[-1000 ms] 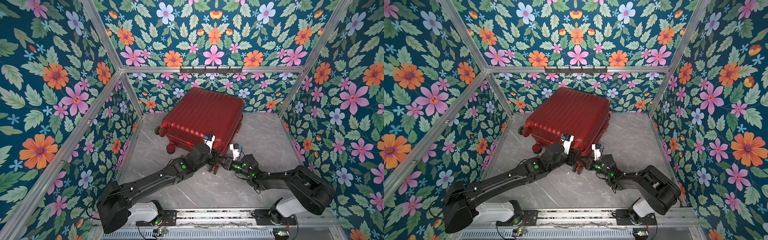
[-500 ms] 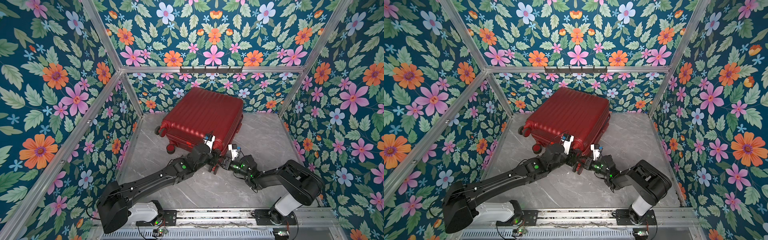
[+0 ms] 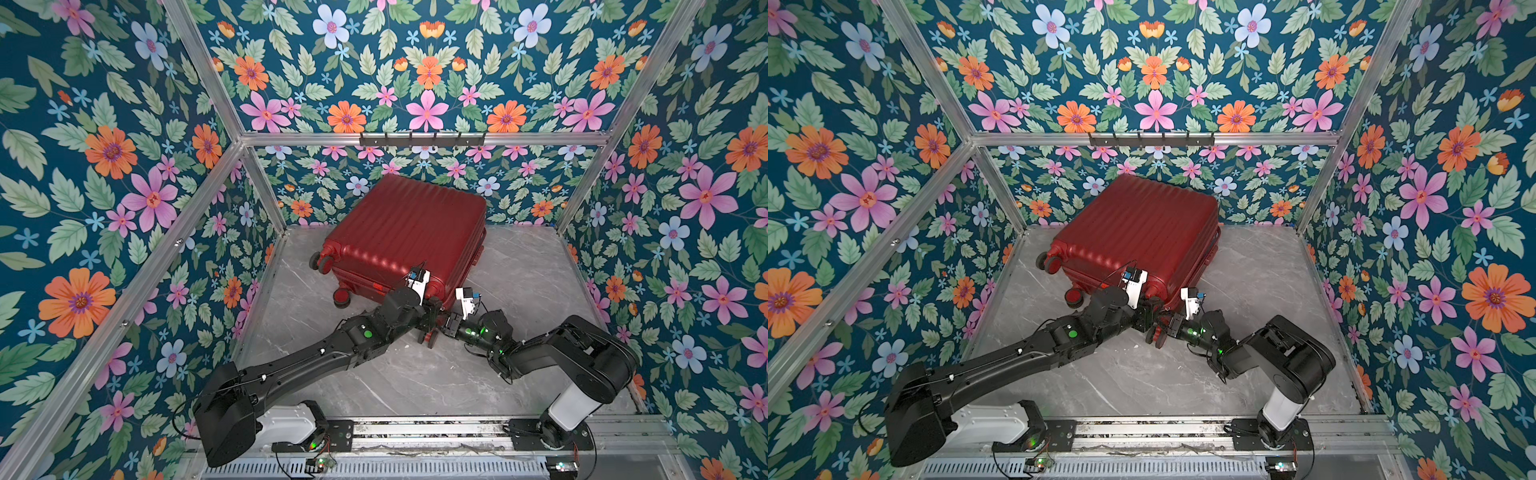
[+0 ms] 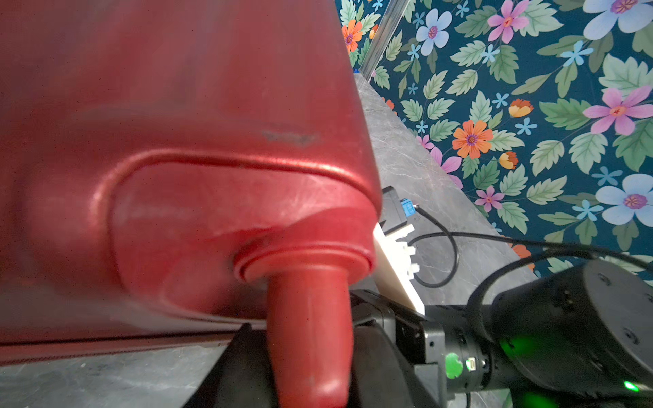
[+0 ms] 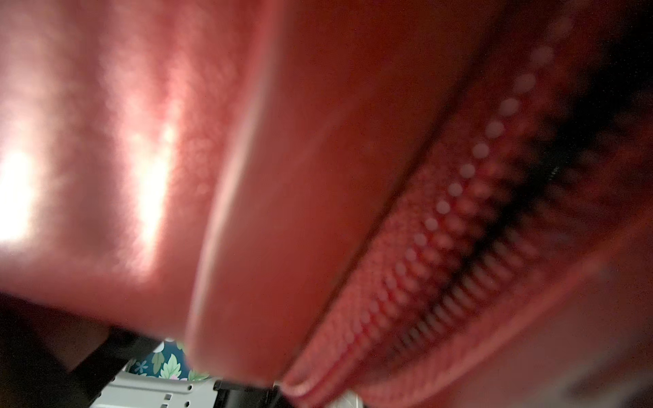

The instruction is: Pack the luggage

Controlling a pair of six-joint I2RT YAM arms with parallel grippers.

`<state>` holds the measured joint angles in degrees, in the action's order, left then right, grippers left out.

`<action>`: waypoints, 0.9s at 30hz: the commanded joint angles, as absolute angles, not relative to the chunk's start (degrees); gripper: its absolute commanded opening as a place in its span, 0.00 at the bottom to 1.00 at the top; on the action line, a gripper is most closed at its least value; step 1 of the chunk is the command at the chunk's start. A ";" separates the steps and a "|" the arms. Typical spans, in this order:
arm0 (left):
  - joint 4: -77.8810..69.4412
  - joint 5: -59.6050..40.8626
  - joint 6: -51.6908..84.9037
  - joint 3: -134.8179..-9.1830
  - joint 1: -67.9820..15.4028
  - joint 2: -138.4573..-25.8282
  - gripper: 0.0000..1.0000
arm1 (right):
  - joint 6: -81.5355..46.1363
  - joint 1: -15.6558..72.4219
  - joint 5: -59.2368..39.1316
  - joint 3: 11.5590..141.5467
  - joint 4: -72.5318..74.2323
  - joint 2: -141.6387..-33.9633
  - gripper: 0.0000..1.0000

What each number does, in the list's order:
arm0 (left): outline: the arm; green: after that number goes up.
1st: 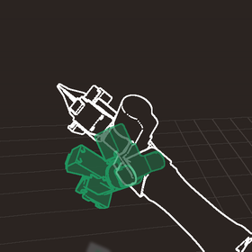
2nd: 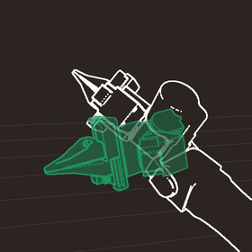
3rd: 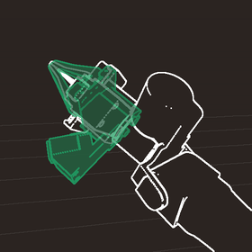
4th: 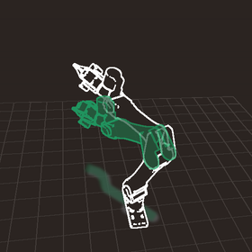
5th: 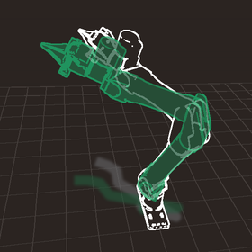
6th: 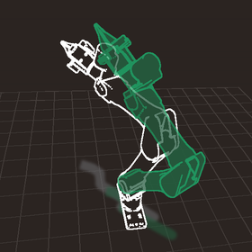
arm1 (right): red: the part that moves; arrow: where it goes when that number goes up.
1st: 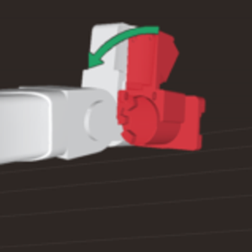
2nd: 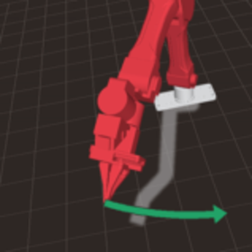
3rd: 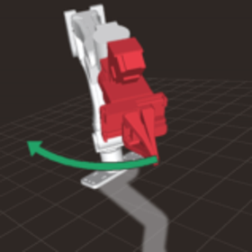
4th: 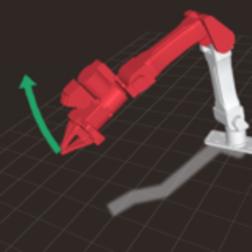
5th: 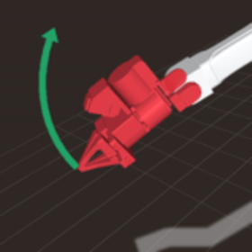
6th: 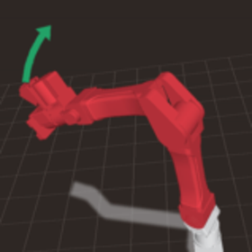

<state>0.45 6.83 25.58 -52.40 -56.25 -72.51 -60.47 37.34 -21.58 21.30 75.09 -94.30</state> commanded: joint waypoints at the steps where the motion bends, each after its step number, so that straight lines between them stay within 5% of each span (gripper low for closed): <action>1: -5.89 8.88 25.40 -52.56 -56.07 -72.01 0.00 | -59.98 36.39 -9.87 21.39 81.48 -93.03 0.19; 17: -6.33 8.83 25.58 -52.32 -56.03 -71.98 0.00 | -59.60 36.28 -9.23 17.26 81.47 -89.03 0.11; 22: -6.33 8.88 25.40 -52.27 -56.01 -71.72 0.00 | -57.41 36.23 -8.27 14.35 75.11 -83.16 0.22; 27: -7.09 8.57 25.31 -51.95 -56.07 -71.46 0.00 | -50.26 36.78 -4.68 16.98 46.51 -68.65 0.37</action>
